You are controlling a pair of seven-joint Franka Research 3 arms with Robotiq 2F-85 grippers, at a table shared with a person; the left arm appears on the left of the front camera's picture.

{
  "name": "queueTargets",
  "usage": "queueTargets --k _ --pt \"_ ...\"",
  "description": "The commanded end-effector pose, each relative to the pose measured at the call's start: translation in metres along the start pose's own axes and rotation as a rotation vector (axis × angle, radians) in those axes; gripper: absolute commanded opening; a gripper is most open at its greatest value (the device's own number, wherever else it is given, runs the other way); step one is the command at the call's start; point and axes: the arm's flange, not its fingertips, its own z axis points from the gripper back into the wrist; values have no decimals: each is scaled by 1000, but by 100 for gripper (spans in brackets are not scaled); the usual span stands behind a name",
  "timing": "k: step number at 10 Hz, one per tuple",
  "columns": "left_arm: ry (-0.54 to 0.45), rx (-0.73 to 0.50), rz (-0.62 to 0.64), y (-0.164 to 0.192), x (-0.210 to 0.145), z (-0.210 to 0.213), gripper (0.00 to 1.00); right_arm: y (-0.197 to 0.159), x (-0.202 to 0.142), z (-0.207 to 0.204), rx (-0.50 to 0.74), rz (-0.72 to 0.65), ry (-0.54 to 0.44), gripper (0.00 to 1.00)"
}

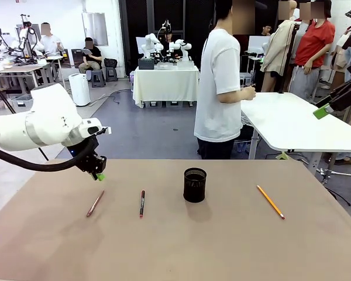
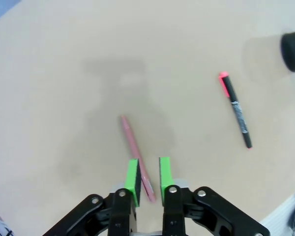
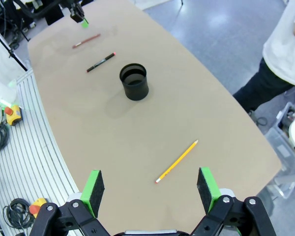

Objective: Place the pens into the pen holder.
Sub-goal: Pick up a writing instrument from the table and place it into the Pen holder.

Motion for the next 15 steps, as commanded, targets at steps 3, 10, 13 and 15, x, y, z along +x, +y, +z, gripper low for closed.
queueTargets --k 3,10,13,15 --pt "50 118 59 -7 4 -32 100 1 2 0 -1 -2 -10 100" --pt "98 199 102 -3 3 -72 100 1 2 0 -1 -2 -10 100" --pt "100 233 110 5 7 -86 100 1 2 0 -1 -2 -10 100" --pt "117 226 123 7 11 -91 100 1 2 0 -1 -2 -10 100"
